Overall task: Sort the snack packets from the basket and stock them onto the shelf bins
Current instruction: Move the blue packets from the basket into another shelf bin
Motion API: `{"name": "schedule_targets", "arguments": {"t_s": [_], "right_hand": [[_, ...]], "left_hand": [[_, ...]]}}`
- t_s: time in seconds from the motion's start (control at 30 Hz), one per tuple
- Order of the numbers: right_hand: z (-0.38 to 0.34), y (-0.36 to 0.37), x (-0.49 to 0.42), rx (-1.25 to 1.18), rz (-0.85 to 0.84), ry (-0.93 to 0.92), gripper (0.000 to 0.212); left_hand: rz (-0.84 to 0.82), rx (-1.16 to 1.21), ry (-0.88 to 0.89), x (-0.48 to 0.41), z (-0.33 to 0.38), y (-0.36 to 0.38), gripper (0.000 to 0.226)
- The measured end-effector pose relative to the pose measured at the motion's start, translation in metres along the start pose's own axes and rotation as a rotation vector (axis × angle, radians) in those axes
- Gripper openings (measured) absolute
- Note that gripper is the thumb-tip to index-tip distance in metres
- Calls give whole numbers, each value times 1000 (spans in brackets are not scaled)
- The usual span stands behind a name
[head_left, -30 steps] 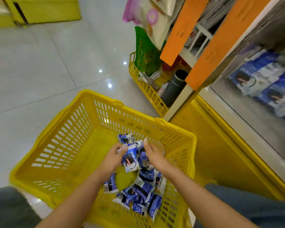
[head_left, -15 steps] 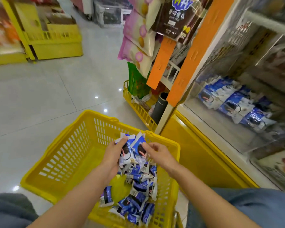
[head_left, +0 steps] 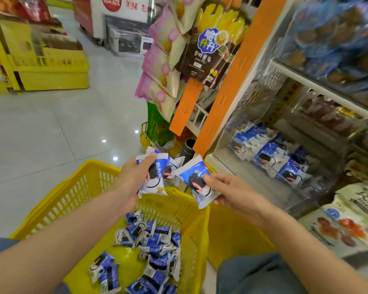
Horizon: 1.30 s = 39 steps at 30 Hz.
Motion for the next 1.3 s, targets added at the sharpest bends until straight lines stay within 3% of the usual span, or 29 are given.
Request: {"name": "schedule_targets", "arguments": {"t_s": [0.1, 0.27, 0.33, 0.6, 0.9, 1.0, 1.07, 1.17, 1.23, 1.3], "right_hand": [[-30, -46, 5, -71, 103, -92, 40], [-61, -169, -19, 61, 675, -243, 40], [-61, -193, -37, 135, 756, -217, 45], [-52, -161, -100, 570, 463, -20, 41], [-49, -164, -120, 796, 513, -84, 28], [-47, -166, -120, 764, 489, -95, 22], [-56, -168, -111, 751, 542, -170, 27], [-88, -163, -71, 638, 747, -438, 20], [-100, -141, -47, 549, 699, -565, 15], [-98, -112, -35, 534, 544, -559, 15]], "left_hand": [[-68, 64, -33, 3, 1, 22, 21], [-110, 105, -109, 8, -1, 51, 20], [-121, 90, -117, 7, 0, 58, 25], [-258, 106, -153, 0, 4, 91, 39], [-291, 93, -188, -7, 2, 107, 38], [-286, 90, -181, -5, 5, 111, 34], [-283, 82, -188, -3, 5, 113, 35], [-294, 61, -208, 2, 3, 115, 35], [-301, 48, -220, 6, 2, 117, 38], [-309, 39, -219, 11, 2, 119, 47]]}}
Point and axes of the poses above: each hand's wrist, its own x-axis away from the middle knuckle, its own y-axis out of the palm, z = x × y, the point moved 10 cm from there along -x, towards the middle knuckle, and after that the axes turned 9 degrees about z, right-handed, at the moved point
